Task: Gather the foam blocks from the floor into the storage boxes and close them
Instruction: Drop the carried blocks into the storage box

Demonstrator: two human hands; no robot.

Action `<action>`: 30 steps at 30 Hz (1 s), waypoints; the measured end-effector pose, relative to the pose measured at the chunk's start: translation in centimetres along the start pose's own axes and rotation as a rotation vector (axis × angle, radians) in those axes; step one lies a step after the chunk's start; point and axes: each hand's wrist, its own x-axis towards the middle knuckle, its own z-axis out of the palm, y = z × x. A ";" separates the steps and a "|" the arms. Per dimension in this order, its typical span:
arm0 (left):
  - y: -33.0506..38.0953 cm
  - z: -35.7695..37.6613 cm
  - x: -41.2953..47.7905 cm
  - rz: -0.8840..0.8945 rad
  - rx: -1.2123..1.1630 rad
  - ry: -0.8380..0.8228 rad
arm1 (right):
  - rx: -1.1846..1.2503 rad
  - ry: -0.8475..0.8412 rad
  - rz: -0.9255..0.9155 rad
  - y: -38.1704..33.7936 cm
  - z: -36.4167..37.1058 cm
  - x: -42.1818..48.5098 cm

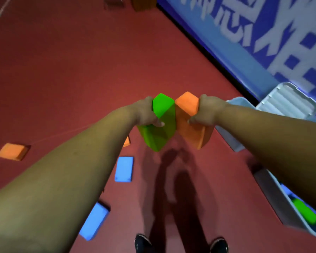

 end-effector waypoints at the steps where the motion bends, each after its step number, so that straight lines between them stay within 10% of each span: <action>1: 2.9 1.5 1.0 0.024 0.020 -0.017 | 0.027 -0.008 0.034 3.2 -0.2 -0.4; 15: 48.1 26.6 6.7 0.461 0.223 -0.235 | 0.285 -0.077 0.577 51.5 -3.4 -14.1; 30: 67.5 42.3 13.0 0.605 0.325 -0.477 | 0.467 -0.037 0.915 72.1 0.5 -17.5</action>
